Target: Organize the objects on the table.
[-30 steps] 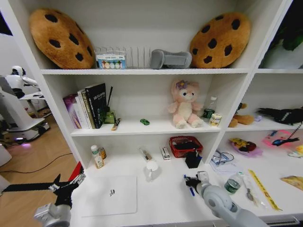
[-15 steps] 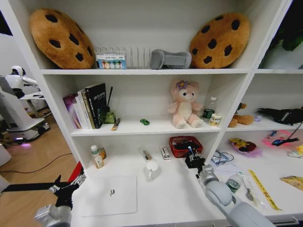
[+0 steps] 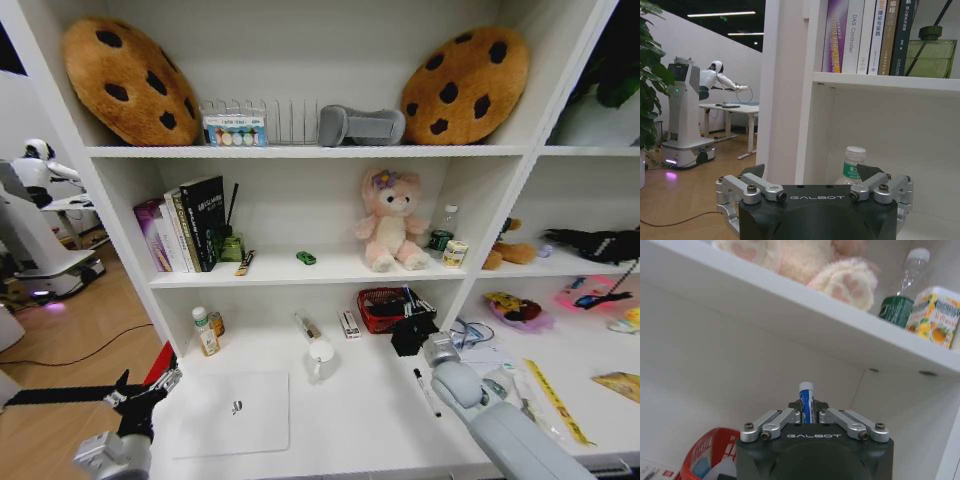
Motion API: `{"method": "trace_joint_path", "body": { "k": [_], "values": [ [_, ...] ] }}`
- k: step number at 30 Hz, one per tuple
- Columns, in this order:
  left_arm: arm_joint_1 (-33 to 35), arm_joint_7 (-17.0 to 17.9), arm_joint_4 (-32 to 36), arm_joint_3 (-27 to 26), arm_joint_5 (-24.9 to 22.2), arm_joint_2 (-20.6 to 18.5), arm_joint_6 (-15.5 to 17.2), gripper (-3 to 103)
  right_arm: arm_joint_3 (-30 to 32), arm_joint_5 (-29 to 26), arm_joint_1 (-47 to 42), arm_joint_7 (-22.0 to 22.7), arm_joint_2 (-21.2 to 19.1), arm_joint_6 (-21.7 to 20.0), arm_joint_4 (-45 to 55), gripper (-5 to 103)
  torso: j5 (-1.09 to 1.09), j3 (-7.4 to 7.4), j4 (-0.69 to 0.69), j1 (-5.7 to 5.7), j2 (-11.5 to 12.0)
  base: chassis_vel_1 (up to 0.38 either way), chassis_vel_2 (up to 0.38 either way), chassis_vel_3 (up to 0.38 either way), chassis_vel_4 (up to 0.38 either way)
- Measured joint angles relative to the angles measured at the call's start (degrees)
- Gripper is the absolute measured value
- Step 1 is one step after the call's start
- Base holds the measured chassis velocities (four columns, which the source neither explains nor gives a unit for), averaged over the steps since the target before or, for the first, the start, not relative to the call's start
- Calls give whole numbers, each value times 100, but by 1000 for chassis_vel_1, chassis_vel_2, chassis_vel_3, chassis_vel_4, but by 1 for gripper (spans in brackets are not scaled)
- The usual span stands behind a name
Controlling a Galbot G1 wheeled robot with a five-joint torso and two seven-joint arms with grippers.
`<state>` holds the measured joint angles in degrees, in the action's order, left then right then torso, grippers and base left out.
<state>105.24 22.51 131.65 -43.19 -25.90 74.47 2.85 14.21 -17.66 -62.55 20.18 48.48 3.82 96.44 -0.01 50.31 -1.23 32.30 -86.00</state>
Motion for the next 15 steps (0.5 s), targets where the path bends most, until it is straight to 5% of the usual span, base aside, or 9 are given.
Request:
{"method": "trace_joint_path", "body": {
  "k": [15],
  "values": [
    [34, 39, -40, -30, 8, -36, 12, 100, -393, 55, 525, -201, 302, 406, -922, 12, 1, 0, 1, 1, 0, 0, 0, 0, 0]
  ]
}}
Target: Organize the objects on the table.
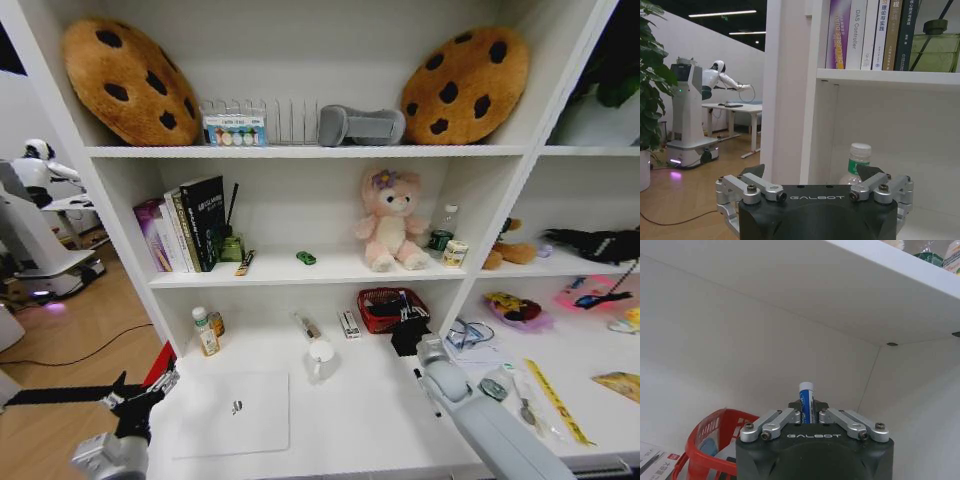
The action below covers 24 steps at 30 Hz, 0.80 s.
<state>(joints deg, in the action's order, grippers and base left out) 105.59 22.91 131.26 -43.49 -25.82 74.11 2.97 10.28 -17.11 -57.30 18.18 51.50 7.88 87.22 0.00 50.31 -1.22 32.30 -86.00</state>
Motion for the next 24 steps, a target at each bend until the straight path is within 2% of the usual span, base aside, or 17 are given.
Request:
{"method": "trace_joint_path", "body": {
  "k": [6, 7, 8, 11, 13, 16, 17, 19, 20, 22, 23, 24],
  "values": [
    [-5, 5, -16, 4, 13, 48, 2, 100, 25, 104, -129, 21, -19, -63, 90, 10, 0, 0, 0, 0, 0, 0, 0, 0, 0],
    [-8, 6, -19, 4, 14, 53, 2, 100, 48, 111, -174, 41, -28, -78, 137, 15, 0, 0, -1, -1, 0, 0, 0, 0, 0],
    [-8, 6, -19, 4, 14, 53, 2, 100, 48, 111, -174, 41, -28, -78, 137, 15, 0, 0, -1, -1, 0, 0, 0, 0, 0],
    [-25, 18, -39, 6, 18, 67, 2, 100, 116, 229, -300, 71, -64, -91, 265, 31, -1, 0, 0, -1, 0, 0, 0, 0, 0],
    [-28, 20, -40, 12, 19, 68, 2, 100, 131, 263, -326, 82, -69, -87, 284, 31, 0, 0, -1, 0, 0, 0, 0, 0, 0],
    [-38, 24, -40, 20, 19, 69, 5, 100, 164, 258, -372, 127, -87, -92, 335, 48, 0, 0, 0, -1, 0, 0, 0, 0, 0],
    [-38, 25, -39, 21, 19, 68, 5, 100, 176, 255, -381, 139, -92, -96, 356, 48, 0, 0, -1, -1, 0, 0, 0, 0, 0],
    [-38, 26, -36, 15, 18, 61, 5, 100, 212, 222, -420, 179, -110, -130, 484, 58, 0, 0, 0, -1, 0, 0, 0, 0, 0],
    [-38, 26, -36, 15, 18, 61, 5, 100, 212, 222, -420, 179, -110, -130, 484, 58, 0, 0, 0, -1, 0, 0, 0, 0, 0],
    [-41, 26, -36, 12, 18, 54, 5, 100, 262, 108, -528, 237, -155, -237, 759, 69, 0, 0, 1, -1, 0, 0, 0, 0, 0],
    [-44, 26, -36, 11, 17, 54, 5, 100, 283, 34, -585, 263, -176, -298, 901, 69, 0, 0, 0, 0, 0, 0, 0, 0, 0],
    [-50, 26, -36, 12, 17, 53, 5, 100, 314, -70, -674, 296, -205, -374, 1103, 74, 0, 0, 0, 0, 0, 0, 0, 0, 0]
  ]
}}
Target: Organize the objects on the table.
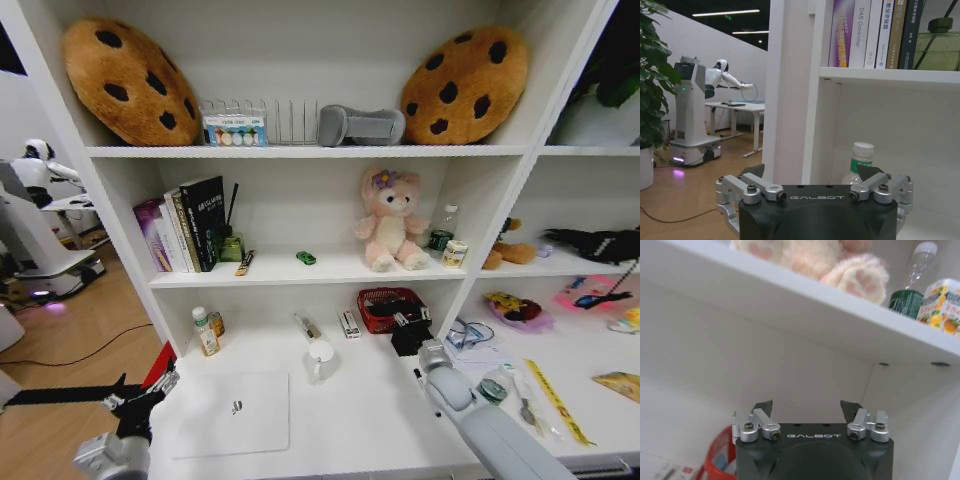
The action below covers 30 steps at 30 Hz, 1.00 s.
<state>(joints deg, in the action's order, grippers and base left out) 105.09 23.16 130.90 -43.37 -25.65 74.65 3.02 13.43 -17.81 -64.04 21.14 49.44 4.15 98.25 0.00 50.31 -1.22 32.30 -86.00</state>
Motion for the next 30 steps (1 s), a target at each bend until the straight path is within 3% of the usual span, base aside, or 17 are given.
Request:
{"method": "trace_joint_path", "body": {
  "k": [2, 4, 7, 12, 18, 24, 30],
  "values": [
    [-20, 1, 0, 11, 0, 8, 0, 100, 58, -260, -206, 62, -63, -170, 387, 85, -1, 0, 1, 0, 0, 0, 0, 0, 0],
    [-29, 0, -1, 21, 1, 14, 0, 100, 92, -392, -350, 102, -98, -279, 601, 85, -1, 0, 1, 0, 0, 0, 0, 0, 0],
    [-38, -1, -16, 48, 15, 37, -10, 100, 273, -666, -1138, 290, -200, -732, 1495, 98, 0, 0, -2, 0, 0, 0, 0, 0, 0],
    [-20, -8, -5, 41, 25, 51, -38, 100, 684, -1073, -2174, 563, -121, -1315, 2541, 100, -1, 0, 0, -1, 0, 0, 0, 0, 0],
    [0, -97, 62, 16, -53, -6, -103, 100, 1147, -1386, -3044, 606, -33, -1700, 2938, 100, -1, -1, -1, -1, 0, 0, 0, 0, 0],
    [79, -224, 122, -4, -104, -85, -158, 100, 1480, -1918, -3366, 545, -41, -2078, 2983, 100, 0, -1, -1, -1, 0, 0, 0, 0, 0],
    [212, -419, 200, -19, -188, -168, -227, 100, 1782, -2949, -3024, 413, -222, -2804, 2808, 100, 1, 0, 1, -1, 1, 0, 0, 0, 0]
  ]
}}
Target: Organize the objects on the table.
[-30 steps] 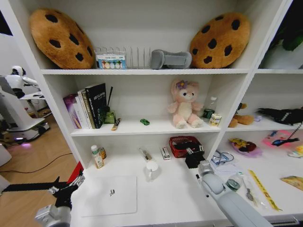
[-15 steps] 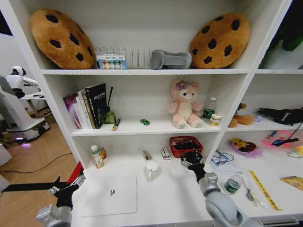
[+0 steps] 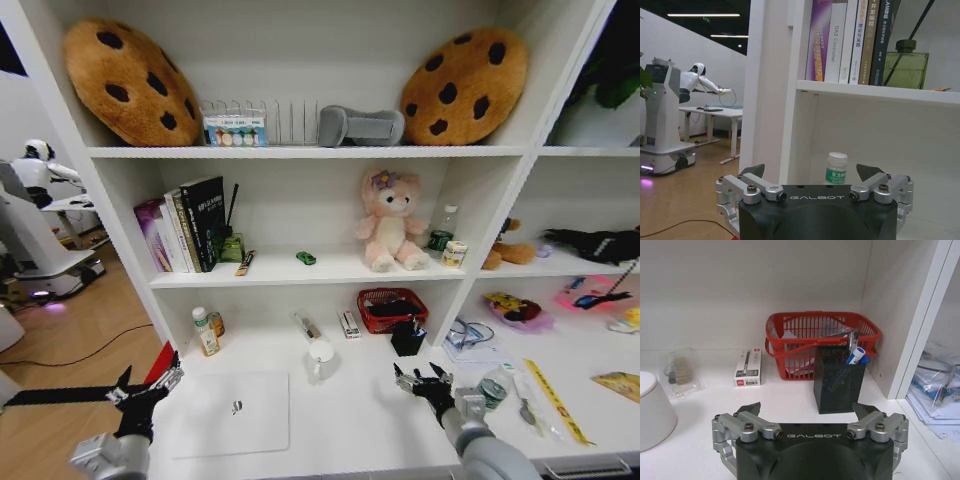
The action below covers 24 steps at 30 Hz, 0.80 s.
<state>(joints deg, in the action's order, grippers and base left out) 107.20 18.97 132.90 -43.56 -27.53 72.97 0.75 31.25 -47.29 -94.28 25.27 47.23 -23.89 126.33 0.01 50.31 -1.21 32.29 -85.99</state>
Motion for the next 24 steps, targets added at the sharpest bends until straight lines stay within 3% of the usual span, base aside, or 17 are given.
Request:
{"method": "trace_joint_path", "body": {
  "k": [4, 12, 24],
  "values": [
    [29, -21, 12, 10, 3, 9, -15, 100, 79, -430, 336, -61, -176, -454, -254, 100, 0, 0, 0, 1, 0, 0, 0, 0, 0],
    [31, -20, -4, -13, 19, 47, -32, 100, 89, -873, 617, 18, -322, -925, -656, 100, -1, 0, -2, 1, 0, 0, 0, 0, 0],
    [-9, 6, -76, -3, 58, 74, -39, 100, -284, -796, 927, -88, -228, -974, -1477, 100, -1, 0, -2, 1, 0, 0, 0, 0, 0]
  ]
}}
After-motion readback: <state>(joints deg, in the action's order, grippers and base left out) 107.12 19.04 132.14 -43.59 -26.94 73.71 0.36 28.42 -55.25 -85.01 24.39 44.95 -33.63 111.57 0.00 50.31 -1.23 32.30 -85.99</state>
